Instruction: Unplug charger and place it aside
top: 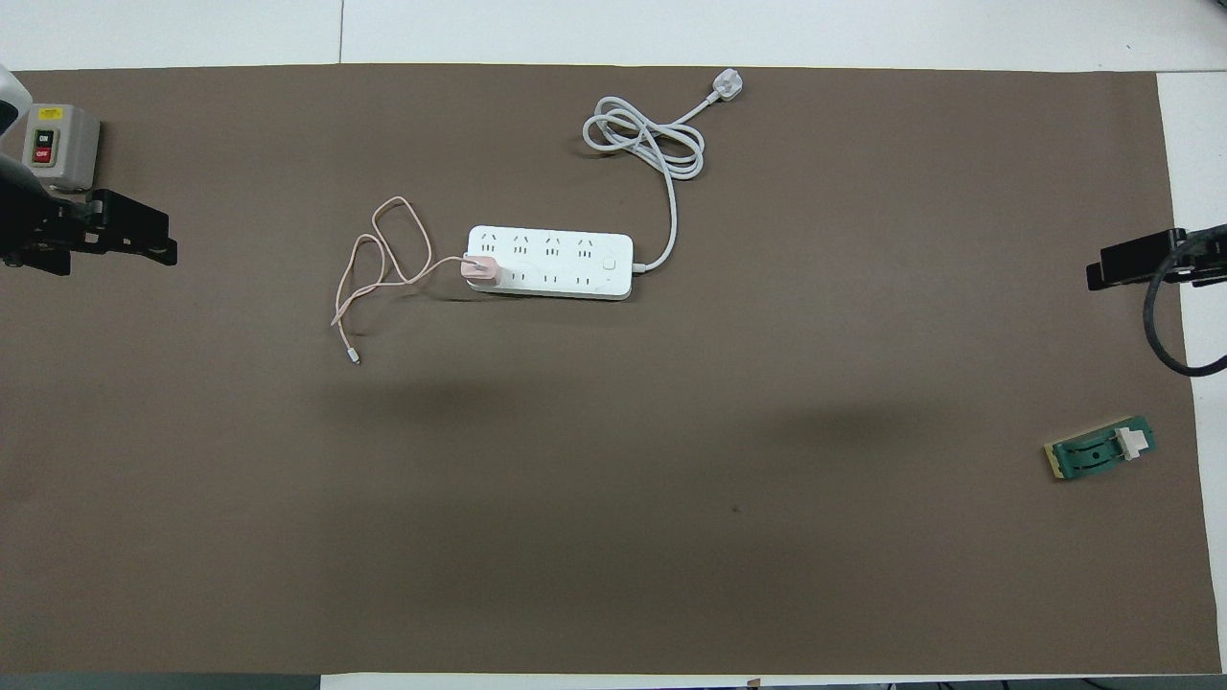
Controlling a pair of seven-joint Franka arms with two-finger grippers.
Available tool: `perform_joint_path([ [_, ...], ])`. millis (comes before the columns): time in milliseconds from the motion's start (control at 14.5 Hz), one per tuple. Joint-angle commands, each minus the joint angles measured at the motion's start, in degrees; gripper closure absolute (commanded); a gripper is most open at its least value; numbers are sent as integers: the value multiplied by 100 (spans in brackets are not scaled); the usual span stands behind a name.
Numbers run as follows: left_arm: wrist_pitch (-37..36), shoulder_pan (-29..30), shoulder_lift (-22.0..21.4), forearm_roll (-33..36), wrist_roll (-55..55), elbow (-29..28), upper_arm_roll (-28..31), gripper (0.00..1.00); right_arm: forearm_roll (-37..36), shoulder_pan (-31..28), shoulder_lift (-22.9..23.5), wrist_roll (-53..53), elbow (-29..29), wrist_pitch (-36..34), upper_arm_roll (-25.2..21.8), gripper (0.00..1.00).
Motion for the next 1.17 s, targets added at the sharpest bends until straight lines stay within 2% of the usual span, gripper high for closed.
perform_joint_path([
  [0, -4, -5, -7, 76, 47, 26, 9, 0, 89, -55, 5, -143, 69, -85, 23, 0],
  [346, -4, 21, -16, 76, 56, 26, 9, 0, 98, -108, -30, -117, -36, -50, 14, 0],
  [829, 22, 30, 2, 67, 56, 35, 9, 0, 133, 129, -74, -108, -115, -199, 32, 0],
  [967, 49, 30, -16, 67, 39, 35, 18, 0, 238, 252, -144, -100, -150, -558, 23, 0],
  [1106, 57, 30, -25, 50, -5, 44, 18, 0, 378, 270, -205, 555, -325, -577, 23, 0],
])
